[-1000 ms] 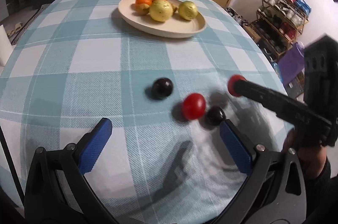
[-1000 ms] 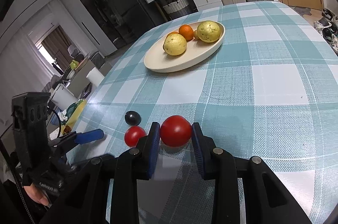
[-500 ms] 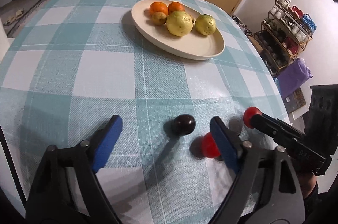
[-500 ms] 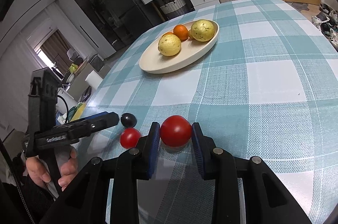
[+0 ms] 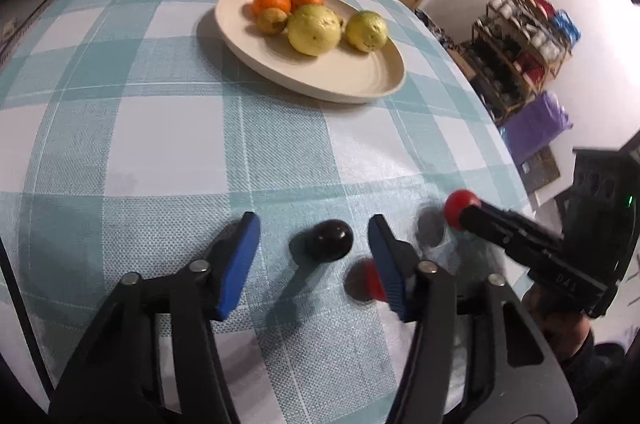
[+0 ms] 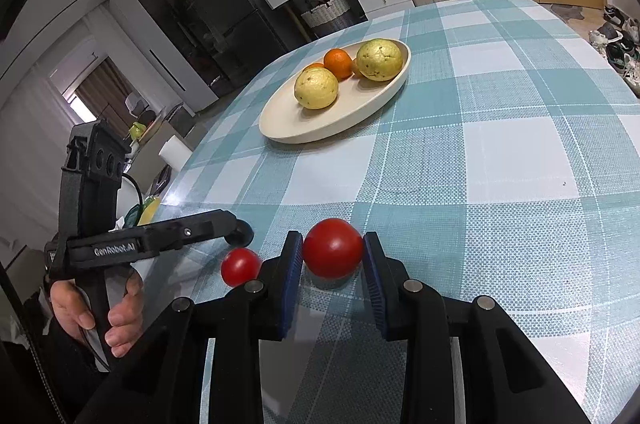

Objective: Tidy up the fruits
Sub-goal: 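Grasp a dark plum with the left tool while the right tool holds the tomato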

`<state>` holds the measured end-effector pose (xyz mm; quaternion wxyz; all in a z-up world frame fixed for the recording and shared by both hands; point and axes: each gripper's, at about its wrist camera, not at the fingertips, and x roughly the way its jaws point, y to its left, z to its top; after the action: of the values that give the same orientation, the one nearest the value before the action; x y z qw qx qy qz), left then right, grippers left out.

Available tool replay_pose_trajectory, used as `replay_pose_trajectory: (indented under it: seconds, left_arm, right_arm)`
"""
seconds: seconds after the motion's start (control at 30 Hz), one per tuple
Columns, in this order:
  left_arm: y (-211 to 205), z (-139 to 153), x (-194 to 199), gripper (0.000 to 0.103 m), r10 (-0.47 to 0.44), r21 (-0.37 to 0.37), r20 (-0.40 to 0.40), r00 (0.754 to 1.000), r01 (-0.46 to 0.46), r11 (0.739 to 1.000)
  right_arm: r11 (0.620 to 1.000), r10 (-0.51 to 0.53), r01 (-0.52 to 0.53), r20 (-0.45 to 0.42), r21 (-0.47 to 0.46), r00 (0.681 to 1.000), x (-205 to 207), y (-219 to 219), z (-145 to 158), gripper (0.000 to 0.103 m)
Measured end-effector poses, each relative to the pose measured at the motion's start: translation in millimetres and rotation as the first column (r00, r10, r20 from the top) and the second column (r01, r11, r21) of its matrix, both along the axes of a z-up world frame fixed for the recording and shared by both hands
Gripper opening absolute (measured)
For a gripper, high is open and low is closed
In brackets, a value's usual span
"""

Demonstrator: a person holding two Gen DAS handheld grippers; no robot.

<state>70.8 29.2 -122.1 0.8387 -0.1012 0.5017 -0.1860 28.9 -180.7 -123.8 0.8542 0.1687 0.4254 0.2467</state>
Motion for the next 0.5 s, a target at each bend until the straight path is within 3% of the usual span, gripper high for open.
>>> replay_pose_trajectory:
  seconds: [0.17,0.23,0.5]
  left_arm:
    - [-7.3,0.2,-3.6,0.027,-0.048,0.022,0.010,0.999,0.048,0.999]
    - [-8.9,1.5,-4.8,0.023,-0.064,0.019,0.021,0.998,0.063,0.998]
    - [-6.2,3.1,-4.5,0.022,-0.063,0.016,0.030,0.998,0.063,0.998]
  right_arm:
    - [1.000,0.002,-0.002,-0.001,-0.001,1.000,0.3,0.6,-0.1,0.031]
    - [1.000,0.001,-0.001,-0.001,-0.002,1.000,0.5,0.7,-0.2,0.031]
    - [1.000,0.005,-0.005,0.001,-0.003,1.000,1.3,1.5,-0.1,0.031]
